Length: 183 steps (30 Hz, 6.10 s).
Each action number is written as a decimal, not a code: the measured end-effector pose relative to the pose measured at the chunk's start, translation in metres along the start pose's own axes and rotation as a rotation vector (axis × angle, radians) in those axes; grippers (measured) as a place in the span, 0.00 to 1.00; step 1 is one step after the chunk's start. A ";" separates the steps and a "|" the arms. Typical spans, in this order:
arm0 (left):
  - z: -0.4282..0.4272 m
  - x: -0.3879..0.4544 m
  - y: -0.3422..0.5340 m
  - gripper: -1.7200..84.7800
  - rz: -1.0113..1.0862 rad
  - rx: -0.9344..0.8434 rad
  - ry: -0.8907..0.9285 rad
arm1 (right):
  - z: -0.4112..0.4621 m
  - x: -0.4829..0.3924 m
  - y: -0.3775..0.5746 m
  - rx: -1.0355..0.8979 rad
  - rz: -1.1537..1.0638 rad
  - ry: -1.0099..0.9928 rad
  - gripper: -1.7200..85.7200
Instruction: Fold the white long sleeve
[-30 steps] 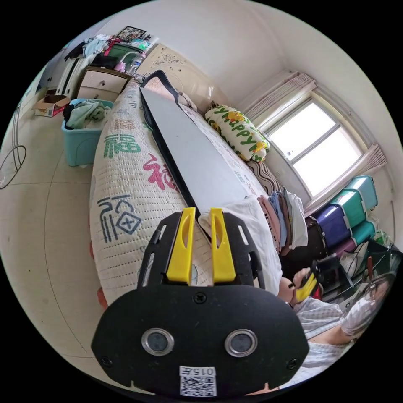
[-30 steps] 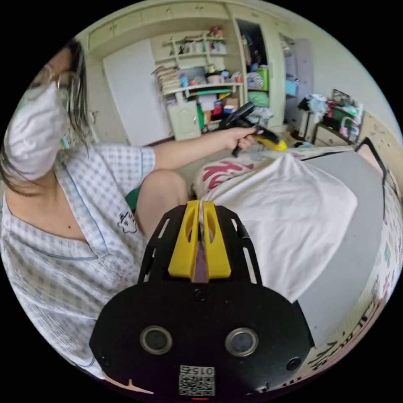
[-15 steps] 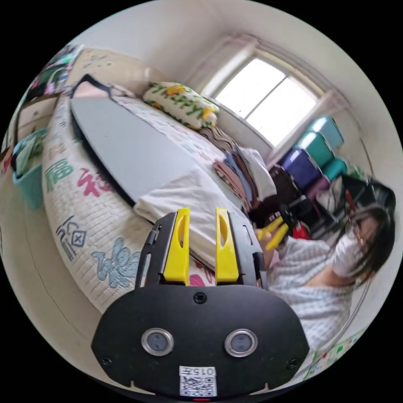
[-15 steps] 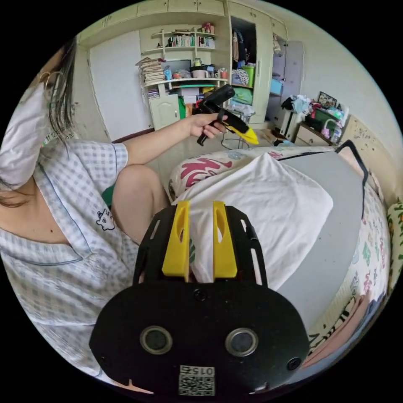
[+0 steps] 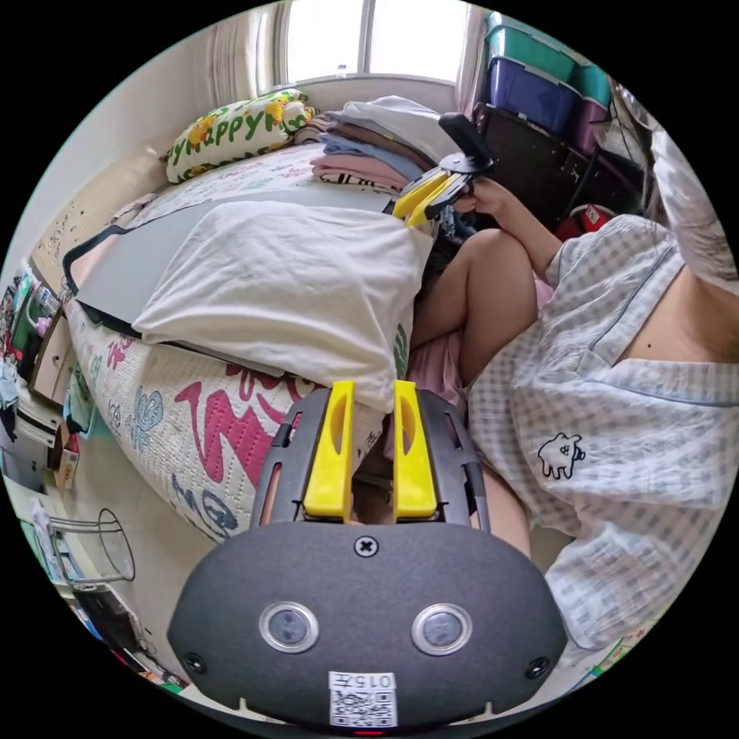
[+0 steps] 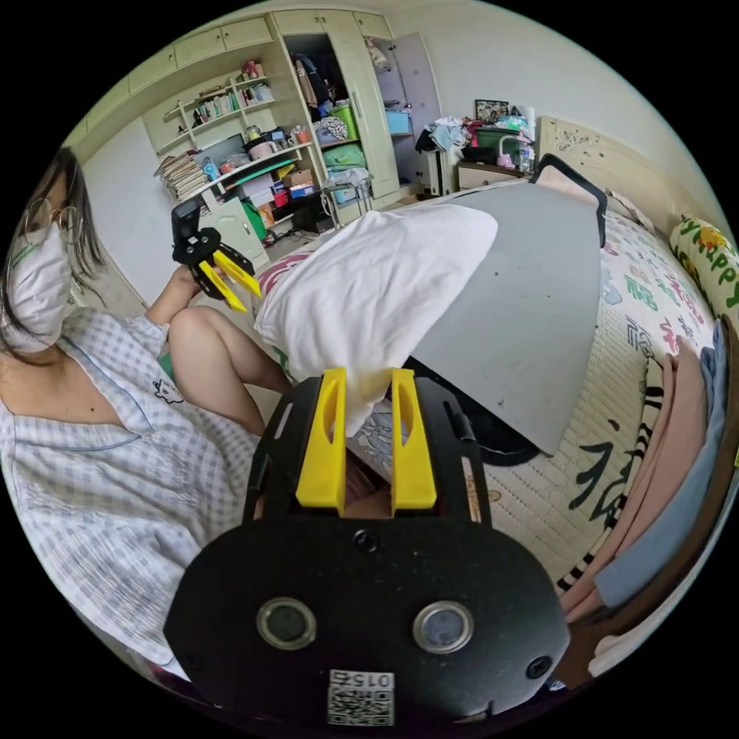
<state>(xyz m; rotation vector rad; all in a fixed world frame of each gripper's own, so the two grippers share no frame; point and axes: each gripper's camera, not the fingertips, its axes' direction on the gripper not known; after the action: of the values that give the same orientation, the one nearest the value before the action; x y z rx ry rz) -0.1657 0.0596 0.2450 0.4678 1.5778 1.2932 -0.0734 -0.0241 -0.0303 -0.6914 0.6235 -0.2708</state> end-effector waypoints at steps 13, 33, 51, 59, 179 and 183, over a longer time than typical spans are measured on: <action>-0.013 0.015 -0.046 0.02 0.032 -0.115 -0.079 | -0.010 0.013 0.014 0.023 0.018 0.062 0.02; -0.107 -0.059 0.032 0.06 -0.304 0.262 0.029 | -0.076 0.057 0.022 0.244 0.136 0.019 0.07; -0.068 -0.117 0.037 0.02 -0.476 0.161 -0.034 | 0.026 0.086 -0.098 -0.065 0.098 0.085 0.02; -0.068 -0.110 0.051 0.01 -0.480 0.147 -0.095 | 0.020 0.085 -0.097 -0.032 0.120 0.105 0.02; 0.021 -0.309 0.174 0.08 -0.611 0.618 0.457 | -0.010 0.233 -0.115 0.258 0.083 -0.530 0.12; -0.043 -0.248 0.140 0.08 -0.469 0.677 0.348 | -0.065 0.191 -0.058 0.379 -0.015 -0.480 0.12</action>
<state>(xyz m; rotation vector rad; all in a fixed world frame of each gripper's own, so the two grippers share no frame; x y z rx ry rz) -0.1375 -0.1082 0.4771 0.2533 2.2560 0.4752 0.0354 -0.1827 -0.1154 -0.3726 0.1014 -0.2177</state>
